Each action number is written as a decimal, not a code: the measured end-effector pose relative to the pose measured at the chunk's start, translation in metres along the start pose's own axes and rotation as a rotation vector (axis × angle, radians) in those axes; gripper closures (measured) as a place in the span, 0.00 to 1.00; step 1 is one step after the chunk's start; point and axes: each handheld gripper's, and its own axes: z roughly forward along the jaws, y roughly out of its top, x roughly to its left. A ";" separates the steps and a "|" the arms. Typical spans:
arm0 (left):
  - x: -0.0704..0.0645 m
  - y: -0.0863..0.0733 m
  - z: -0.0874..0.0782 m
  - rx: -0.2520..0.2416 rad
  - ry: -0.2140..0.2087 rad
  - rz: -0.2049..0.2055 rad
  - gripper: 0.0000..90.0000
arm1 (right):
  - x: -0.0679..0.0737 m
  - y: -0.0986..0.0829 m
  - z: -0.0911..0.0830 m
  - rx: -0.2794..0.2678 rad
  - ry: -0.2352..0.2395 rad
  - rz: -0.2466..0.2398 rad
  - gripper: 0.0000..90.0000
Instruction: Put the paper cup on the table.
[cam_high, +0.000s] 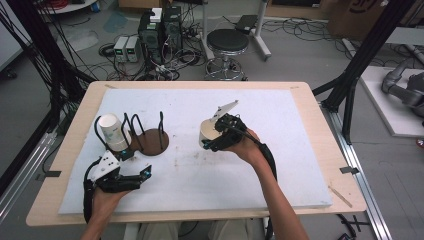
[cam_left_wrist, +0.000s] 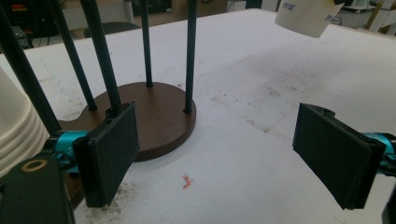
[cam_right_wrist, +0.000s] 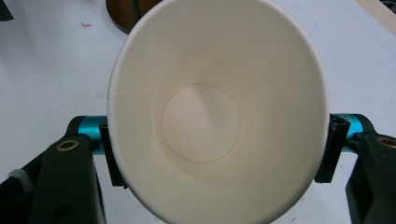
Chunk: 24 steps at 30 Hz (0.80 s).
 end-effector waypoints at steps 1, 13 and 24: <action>0.000 -0.001 0.001 0.002 -0.005 0.002 0.16 | 0.000 0.000 0.001 0.004 -0.004 0.000 0.30; 0.002 -0.003 0.000 -0.021 -0.007 -0.008 0.17 | -0.002 0.008 0.025 0.057 -0.041 -0.001 0.31; 0.001 -0.003 0.000 -0.020 -0.014 0.001 0.17 | -0.008 0.012 0.051 0.114 -0.059 0.015 0.30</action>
